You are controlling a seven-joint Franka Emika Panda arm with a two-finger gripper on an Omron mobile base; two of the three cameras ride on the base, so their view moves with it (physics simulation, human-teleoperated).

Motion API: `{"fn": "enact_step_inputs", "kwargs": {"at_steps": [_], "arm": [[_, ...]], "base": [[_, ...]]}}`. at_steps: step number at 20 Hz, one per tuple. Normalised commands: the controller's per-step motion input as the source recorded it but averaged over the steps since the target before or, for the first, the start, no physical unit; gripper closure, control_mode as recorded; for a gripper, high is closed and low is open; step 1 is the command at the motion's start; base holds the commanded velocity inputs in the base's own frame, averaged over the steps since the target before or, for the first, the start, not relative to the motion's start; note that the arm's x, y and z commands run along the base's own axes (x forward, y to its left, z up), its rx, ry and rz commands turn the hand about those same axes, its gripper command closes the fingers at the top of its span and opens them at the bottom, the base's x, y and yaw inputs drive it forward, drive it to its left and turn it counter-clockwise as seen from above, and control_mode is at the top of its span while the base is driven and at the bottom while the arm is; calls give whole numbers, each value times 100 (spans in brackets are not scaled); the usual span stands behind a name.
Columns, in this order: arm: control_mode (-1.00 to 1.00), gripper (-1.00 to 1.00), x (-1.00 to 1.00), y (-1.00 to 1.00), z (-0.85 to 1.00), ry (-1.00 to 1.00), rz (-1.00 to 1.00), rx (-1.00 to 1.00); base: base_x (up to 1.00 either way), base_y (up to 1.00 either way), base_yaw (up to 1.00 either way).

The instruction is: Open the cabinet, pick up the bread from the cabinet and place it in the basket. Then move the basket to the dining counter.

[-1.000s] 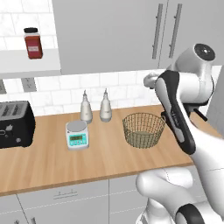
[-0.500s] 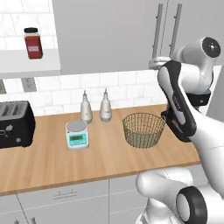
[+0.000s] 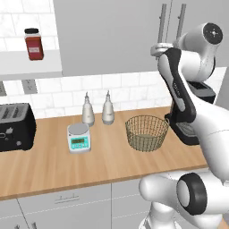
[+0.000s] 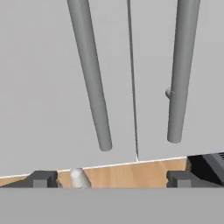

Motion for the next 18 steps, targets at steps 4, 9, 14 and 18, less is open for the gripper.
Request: {"fn": "enact_step_inputs", "kwargs": {"at_steps": [4,9,14,18], "arm": [[-100,-100,29,9,15,-9,-1,0],[-100,-100,33,13,0,-7,0,5],[-100,-100,47,-3,0,0,0,8],[-100,-100,18,-16,0,0,0,7]], "base": [[0,0,0],[0,0,0],[0,0,0],[0,0,0]]}}
